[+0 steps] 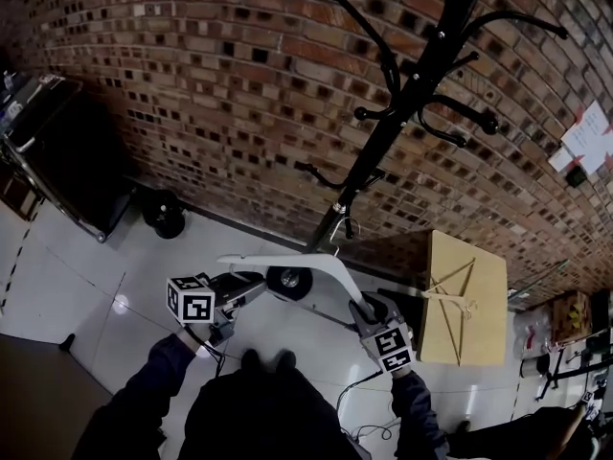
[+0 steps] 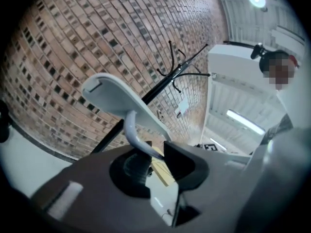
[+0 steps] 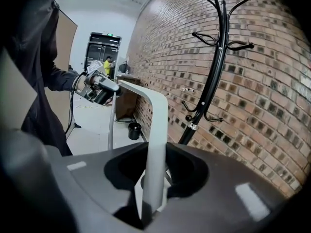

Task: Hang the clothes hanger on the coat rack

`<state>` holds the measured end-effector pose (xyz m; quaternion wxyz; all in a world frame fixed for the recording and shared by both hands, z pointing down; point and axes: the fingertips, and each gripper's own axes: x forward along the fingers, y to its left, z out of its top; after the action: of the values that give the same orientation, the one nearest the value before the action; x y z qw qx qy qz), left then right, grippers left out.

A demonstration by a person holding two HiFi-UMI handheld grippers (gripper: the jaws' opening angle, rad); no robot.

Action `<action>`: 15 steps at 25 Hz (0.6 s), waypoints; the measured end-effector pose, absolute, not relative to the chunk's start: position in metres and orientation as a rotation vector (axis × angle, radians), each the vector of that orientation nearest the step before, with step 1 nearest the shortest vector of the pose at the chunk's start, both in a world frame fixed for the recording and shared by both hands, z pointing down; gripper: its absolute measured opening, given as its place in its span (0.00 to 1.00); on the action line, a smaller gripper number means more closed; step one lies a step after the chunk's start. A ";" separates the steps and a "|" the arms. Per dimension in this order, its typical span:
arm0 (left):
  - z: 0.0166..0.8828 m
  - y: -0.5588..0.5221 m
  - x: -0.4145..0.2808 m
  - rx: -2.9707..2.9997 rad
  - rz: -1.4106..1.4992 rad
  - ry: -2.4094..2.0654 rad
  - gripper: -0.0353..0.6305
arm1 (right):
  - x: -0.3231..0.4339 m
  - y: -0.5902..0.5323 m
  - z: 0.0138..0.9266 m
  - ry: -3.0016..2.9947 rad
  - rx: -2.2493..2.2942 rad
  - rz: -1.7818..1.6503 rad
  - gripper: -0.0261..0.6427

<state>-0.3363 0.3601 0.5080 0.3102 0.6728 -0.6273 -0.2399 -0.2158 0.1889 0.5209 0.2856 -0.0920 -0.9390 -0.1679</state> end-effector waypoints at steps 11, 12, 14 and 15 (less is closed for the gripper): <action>0.545 0.339 -0.350 1.732 -0.645 -1.607 0.17 | -0.229 0.170 0.557 -2.458 -0.226 -0.459 0.21; 0.549 0.336 -0.351 1.730 -0.647 -1.599 0.17 | -0.231 0.166 0.561 -2.453 -0.223 -0.466 0.21; 0.559 0.329 -0.354 1.733 -0.648 -1.586 0.16 | -0.234 0.159 0.571 -2.442 -0.220 -0.478 0.21; 0.565 0.325 -0.355 1.733 -0.651 -1.578 0.16 | -0.236 0.155 0.577 -2.437 -0.221 -0.481 0.21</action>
<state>-0.3550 0.3253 0.5646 0.3472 0.6680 -0.6085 -0.2509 -0.2364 0.1551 0.5772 0.3183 -0.0842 -0.9264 -0.1827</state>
